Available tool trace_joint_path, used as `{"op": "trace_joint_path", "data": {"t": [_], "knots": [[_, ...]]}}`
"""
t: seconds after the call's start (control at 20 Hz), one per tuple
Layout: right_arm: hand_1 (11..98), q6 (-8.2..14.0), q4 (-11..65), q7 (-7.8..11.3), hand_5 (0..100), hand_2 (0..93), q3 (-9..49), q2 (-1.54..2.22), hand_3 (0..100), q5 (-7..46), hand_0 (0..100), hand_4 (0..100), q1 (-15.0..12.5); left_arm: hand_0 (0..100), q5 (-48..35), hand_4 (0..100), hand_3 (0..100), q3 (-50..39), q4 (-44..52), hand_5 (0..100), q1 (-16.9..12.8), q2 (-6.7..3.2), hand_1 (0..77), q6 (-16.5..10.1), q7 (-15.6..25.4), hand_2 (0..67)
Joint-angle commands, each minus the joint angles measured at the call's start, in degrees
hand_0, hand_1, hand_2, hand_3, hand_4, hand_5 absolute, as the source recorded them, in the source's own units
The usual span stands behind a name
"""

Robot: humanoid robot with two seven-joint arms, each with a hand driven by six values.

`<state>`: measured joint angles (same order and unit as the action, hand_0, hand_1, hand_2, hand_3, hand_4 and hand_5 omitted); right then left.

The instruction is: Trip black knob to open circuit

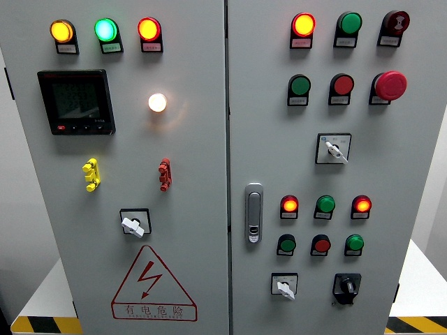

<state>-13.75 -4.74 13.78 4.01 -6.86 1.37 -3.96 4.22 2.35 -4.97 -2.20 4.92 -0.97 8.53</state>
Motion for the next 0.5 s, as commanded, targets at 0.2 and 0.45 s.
{"op": "trace_joint_path", "data": {"t": [0.2,0.45], "knots": [[37.7,0.21,0.78,-0.5,20,2.2,4.93,0.0,18,4.85,61,12,-0.17,0,0.0,7,21,-0.06,-0.04,2,0.0,0.01,3.2,0.0,0.0,12.8],[37.7,0.21,2.89,-2.79,20,2.3,22.31,0.09,18,23.19,60,12,-2.02,0,0.0,7,21,-0.06,0.05,2,0.0,0.01,3.3,0.0,0.0,12.8]]}}
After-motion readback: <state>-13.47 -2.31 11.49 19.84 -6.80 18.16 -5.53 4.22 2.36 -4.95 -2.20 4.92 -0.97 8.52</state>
